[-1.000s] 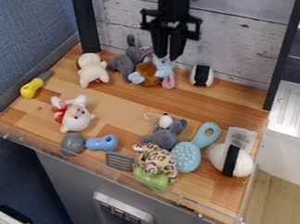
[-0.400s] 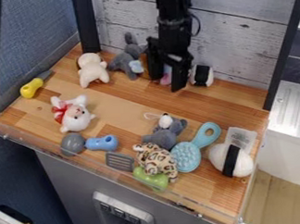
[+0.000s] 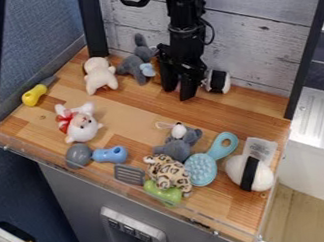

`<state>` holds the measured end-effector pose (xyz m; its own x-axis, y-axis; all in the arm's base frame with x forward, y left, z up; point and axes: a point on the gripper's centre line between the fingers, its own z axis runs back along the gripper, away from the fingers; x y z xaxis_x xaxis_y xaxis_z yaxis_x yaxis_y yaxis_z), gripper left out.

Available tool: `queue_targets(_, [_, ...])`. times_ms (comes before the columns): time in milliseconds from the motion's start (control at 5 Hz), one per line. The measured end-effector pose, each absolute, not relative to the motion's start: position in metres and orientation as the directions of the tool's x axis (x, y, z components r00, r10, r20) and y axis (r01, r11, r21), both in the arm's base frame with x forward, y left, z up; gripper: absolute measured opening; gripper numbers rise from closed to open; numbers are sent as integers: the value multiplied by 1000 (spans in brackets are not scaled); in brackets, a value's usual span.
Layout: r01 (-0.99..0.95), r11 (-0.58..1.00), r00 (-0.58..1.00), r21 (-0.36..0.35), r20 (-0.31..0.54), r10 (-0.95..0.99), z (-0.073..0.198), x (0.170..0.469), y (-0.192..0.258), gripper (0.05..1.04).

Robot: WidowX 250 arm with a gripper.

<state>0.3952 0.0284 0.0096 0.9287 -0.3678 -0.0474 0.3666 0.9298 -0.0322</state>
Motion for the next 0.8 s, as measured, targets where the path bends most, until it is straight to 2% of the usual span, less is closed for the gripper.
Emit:
queue_targets(200, [269,963,962,-29,-43,-270,7,395,29,365])
queue_targets(400, [166,986,985,-25,-38,-166,7,393,30,159])
queue_targets(600, [115,993,993,-24,-37,-116,7,393,29,65])
queue_targets(800, [127,992,991,-25,-37,-128,7,392,29,58])
